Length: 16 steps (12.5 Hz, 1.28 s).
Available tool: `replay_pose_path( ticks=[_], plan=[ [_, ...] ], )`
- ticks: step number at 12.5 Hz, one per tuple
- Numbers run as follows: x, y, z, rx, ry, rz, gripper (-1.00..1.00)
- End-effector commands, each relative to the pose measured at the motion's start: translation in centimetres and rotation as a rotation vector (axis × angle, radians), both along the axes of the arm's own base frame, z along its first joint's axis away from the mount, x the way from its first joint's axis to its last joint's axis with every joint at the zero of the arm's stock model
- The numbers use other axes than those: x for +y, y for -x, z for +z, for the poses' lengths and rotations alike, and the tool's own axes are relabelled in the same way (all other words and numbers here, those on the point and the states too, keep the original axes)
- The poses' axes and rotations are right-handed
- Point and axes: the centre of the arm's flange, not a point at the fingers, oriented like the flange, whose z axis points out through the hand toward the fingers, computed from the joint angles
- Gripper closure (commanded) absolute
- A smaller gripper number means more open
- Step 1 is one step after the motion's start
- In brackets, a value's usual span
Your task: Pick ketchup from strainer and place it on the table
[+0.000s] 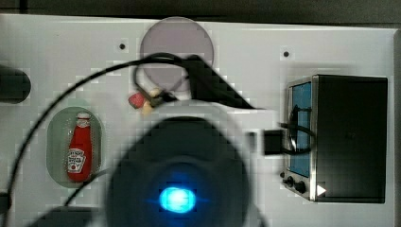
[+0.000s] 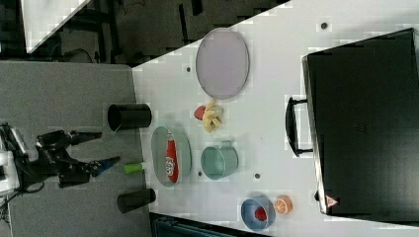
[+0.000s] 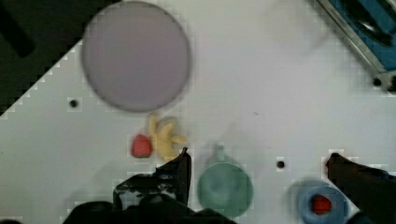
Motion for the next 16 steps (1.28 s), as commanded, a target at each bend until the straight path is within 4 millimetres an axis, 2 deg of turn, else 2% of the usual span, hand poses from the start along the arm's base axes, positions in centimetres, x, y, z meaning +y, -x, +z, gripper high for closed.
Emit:
replay_pose_path(
  ticks=[1, 6, 10, 13, 16],
  plan=[
    [9.0, -1.3, -6.4, 0.132, 0.013, 0.127, -1.00],
    [21.1, 1.0, -10.9, 0.201, 0.039, 0.357, -1.00],
    [28.9, 4.5, -15.9, 0.247, 0.036, 0.528, -1.00],
    [32.5, 6.3, -21.0, 0.210, -0.006, 0.607, -1.00],
    [33.9, 7.8, -26.7, 0.137, -0.037, 0.662, -1.00]
  ],
)
